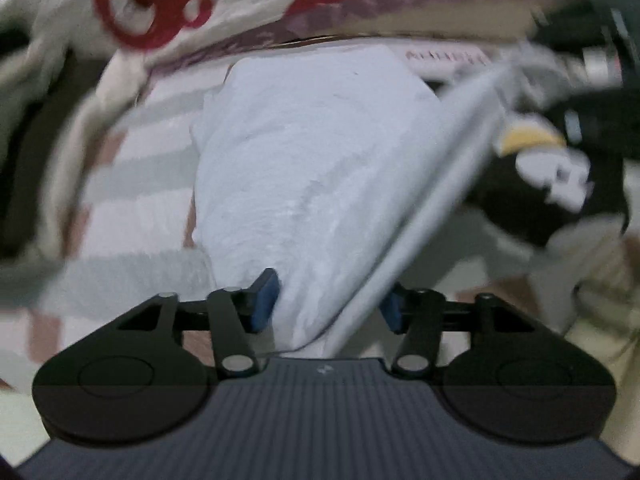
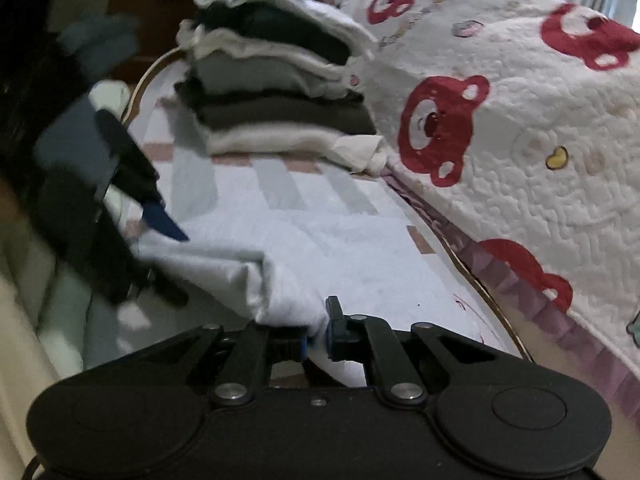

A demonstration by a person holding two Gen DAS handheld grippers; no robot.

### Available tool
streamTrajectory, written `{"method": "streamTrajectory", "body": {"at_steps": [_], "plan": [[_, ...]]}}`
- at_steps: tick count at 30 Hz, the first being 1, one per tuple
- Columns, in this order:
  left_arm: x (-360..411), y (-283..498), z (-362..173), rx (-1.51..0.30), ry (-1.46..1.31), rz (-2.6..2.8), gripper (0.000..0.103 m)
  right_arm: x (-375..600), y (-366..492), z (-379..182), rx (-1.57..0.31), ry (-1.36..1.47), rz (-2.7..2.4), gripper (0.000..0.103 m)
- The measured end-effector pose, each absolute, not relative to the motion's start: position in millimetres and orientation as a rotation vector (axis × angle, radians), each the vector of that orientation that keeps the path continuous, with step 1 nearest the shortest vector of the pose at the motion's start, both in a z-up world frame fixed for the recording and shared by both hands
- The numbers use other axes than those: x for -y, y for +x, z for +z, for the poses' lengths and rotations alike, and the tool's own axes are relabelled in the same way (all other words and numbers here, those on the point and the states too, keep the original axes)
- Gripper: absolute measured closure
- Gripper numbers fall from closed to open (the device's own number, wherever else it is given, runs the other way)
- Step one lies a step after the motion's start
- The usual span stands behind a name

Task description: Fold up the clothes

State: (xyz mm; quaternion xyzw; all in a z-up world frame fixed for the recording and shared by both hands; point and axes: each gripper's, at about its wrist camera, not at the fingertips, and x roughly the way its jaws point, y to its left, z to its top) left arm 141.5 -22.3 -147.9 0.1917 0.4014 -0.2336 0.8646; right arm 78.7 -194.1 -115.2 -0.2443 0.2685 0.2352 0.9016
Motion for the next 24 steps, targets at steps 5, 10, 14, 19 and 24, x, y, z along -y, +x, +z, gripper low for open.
{"method": "streamTrajectory", "body": {"at_steps": [5,10,14,19,24], "plan": [[48.2,128.9,-157.5,-0.717,0.701,-0.418,0.052,204.7,92.0,-114.8,-0.588,-0.379,0.483,0.095],[28.6,99.0,-128.0,-0.683,0.673,-0.417,0.086,207.5,77.4,-102.2,-0.594,-0.287,0.549,0.094],[8.1,73.3,-100.4,-0.665,0.616,-0.424,0.086,204.2,41.0,-79.8,-0.574,-0.263,0.643,0.094],[1.5,45.0,-85.6,-0.674,0.625,-0.437,0.084,210.9,17.7,-67.5,-0.579,-0.222,0.696,0.095],[22.9,54.3,-108.6,-0.645,0.768,-0.444,0.082,227.7,23.4,-71.1,-0.612,-0.126,0.682,0.095]]}}
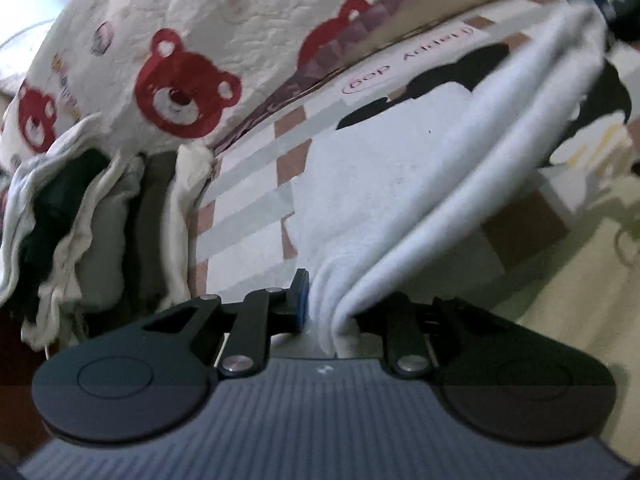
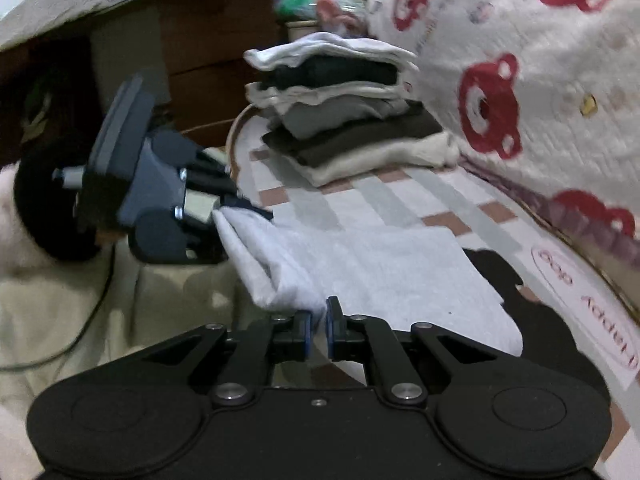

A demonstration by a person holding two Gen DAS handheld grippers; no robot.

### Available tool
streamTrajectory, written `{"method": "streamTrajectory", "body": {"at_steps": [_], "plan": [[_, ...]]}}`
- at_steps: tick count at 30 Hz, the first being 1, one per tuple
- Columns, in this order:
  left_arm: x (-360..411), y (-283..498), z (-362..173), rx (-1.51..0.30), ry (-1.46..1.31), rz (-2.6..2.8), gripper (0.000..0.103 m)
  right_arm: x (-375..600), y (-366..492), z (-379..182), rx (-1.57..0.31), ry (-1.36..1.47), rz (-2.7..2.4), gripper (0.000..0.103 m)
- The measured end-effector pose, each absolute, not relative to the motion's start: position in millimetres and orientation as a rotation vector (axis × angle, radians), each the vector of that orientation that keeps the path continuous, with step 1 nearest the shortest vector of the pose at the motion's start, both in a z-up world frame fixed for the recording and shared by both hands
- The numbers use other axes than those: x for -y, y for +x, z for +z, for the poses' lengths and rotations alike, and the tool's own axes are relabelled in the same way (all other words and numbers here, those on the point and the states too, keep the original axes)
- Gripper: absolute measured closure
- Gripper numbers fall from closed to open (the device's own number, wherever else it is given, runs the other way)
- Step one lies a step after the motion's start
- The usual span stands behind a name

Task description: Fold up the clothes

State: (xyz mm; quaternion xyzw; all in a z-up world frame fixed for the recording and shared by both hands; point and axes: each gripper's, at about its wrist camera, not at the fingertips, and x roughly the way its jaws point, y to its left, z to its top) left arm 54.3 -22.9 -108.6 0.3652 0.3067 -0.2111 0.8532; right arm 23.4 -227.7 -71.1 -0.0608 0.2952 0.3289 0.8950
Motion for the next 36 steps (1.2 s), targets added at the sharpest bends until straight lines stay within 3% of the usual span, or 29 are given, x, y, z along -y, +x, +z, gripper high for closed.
{"method": "streamTrajectory", "body": {"at_steps": [7,18,23,28,33,36], "plan": [[31.2,107.8,-96.5,-0.647,0.77,-0.508,0.066,258.1,44.7,-78.6,-0.665,0.049,0.616,0.095],[95.6,188.8,-133.2,-0.719,0.827,-0.588,0.066,316.5,114.2,-125.0,-0.84,0.293,0.398,0.095],[109.5,199.5,-137.9,-0.711,0.814,-0.597,0.066,334.0,129.6,-140.6,-0.901,0.37,0.357,0.095],[107.7,190.0,-137.5,-0.683,0.816,-0.643,0.065,350.5,143.7,-178.5,-1.083,0.544,0.334,0.095],[102.9,179.5,-120.3,-0.673,0.851,-0.626,0.04,340.5,150.2,-181.9,-1.091,0.493,0.331,0.095],[96.7,179.4,-104.3,-0.665,0.825,-0.554,0.04,335.2,151.6,-184.3,-1.081,0.457,0.312,0.095]]}}
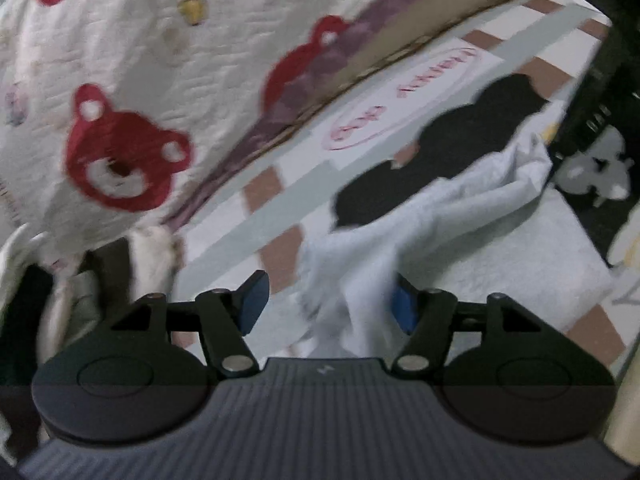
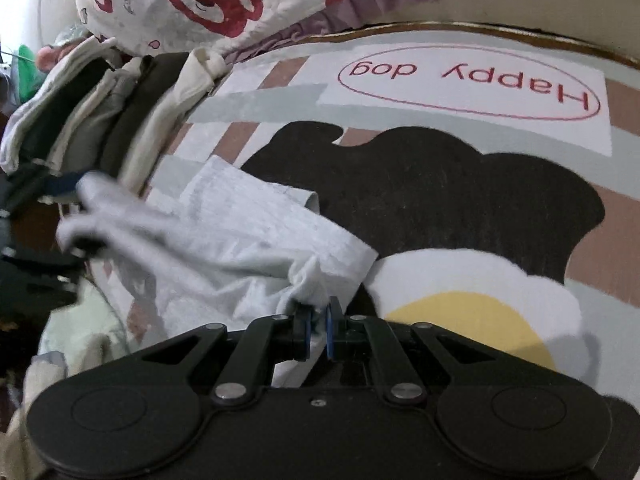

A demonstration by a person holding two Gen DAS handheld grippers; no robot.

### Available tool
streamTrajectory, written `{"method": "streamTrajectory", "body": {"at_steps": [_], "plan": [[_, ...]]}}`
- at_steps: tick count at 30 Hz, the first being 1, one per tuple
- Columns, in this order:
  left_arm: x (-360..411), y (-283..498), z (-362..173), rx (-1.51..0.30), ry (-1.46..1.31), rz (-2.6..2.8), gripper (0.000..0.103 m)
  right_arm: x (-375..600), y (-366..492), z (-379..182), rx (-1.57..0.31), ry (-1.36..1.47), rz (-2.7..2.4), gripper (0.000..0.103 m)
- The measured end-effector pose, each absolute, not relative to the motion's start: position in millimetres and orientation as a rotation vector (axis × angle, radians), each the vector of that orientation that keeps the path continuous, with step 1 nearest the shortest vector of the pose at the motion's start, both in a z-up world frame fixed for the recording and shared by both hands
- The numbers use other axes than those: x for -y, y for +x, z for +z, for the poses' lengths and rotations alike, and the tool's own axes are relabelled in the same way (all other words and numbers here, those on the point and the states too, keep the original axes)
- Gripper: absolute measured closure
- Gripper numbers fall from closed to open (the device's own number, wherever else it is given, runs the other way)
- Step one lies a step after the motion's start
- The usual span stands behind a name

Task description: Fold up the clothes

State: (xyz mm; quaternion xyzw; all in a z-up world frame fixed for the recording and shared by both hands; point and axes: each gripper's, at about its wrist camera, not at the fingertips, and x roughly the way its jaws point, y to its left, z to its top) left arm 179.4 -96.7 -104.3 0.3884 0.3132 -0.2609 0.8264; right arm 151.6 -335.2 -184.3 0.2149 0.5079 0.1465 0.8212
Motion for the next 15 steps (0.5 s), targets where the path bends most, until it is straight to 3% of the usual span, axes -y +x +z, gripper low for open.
{"method": "streamTrajectory", "body": {"at_steps": [6,15], "plan": [[68.5,170.0,-85.1,-0.656,0.576,-0.567,0.038,345.1,150.2,-176.5,-1.032,0.48,0.282,0.095],[57.7,220.2,-136.6,-0.903,0.218,-0.476,0.041,353.3,149.5,-177.2,-1.0,0.573,0.25,0.092]]}}
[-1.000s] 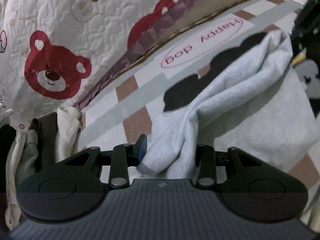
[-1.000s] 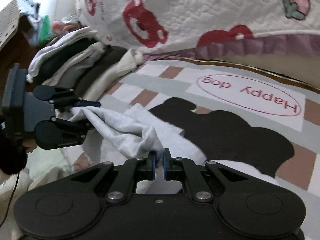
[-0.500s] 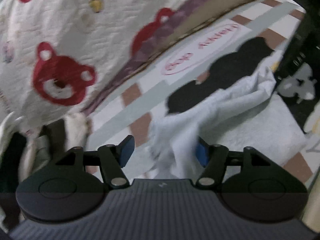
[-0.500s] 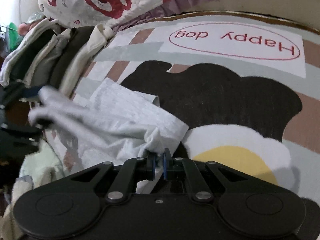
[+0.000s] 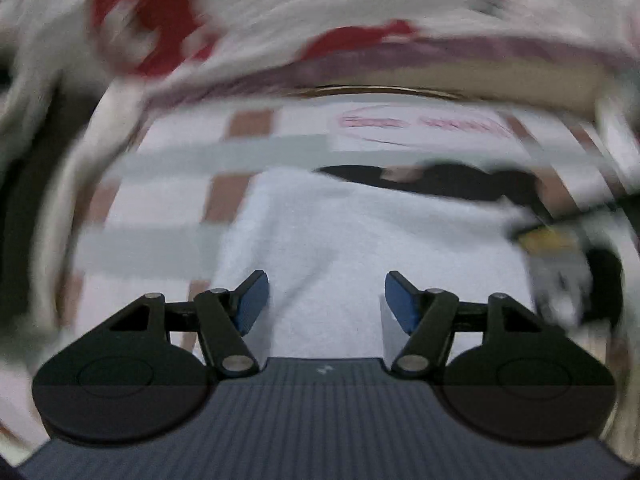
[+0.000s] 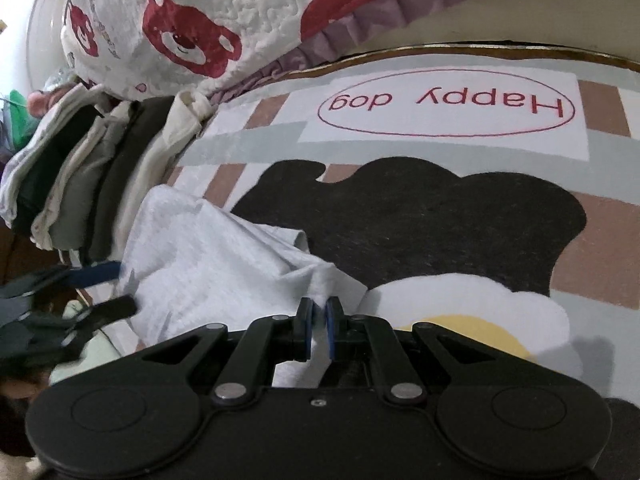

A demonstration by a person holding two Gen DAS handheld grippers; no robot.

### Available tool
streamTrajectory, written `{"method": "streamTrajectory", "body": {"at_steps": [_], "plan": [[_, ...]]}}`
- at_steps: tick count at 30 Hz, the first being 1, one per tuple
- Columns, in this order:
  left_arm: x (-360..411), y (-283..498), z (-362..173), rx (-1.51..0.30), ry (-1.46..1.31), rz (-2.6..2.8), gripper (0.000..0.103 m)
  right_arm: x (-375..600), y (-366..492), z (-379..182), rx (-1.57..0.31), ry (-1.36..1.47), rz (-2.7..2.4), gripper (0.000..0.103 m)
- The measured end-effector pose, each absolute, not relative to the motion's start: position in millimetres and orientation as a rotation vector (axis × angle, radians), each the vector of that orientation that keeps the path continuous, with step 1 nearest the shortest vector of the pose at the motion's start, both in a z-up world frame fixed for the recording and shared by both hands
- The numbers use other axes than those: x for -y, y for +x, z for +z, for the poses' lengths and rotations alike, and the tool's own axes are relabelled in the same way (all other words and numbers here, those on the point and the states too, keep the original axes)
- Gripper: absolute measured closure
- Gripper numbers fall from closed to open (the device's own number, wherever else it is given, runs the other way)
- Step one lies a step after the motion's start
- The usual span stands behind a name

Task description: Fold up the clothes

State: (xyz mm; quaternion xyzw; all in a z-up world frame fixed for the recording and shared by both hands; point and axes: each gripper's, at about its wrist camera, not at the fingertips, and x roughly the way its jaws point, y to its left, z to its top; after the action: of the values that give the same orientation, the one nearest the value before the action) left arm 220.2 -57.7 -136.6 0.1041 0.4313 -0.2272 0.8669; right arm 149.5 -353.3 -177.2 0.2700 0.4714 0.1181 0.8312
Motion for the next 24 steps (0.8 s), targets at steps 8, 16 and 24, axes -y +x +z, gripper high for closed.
{"method": "streamTrajectory", "body": {"at_steps": [8,16,24], "plan": [[51.7,269.6,-176.1,-1.009,0.062,-0.273,0.044,368.1,147.7,-153.1,-0.85,0.605,0.215,0.087],[43.1,259.3,-172.5,-0.929,0.077,-0.221,0.039,301.9,151.4,-163.4,-0.838,0.261,0.382,0.067],[45.1,231.0,-138.4,-0.772,0.195,-0.197,0.043,316.6,164.1,-194.5,-0.891,0.222,0.235,0.067]]}}
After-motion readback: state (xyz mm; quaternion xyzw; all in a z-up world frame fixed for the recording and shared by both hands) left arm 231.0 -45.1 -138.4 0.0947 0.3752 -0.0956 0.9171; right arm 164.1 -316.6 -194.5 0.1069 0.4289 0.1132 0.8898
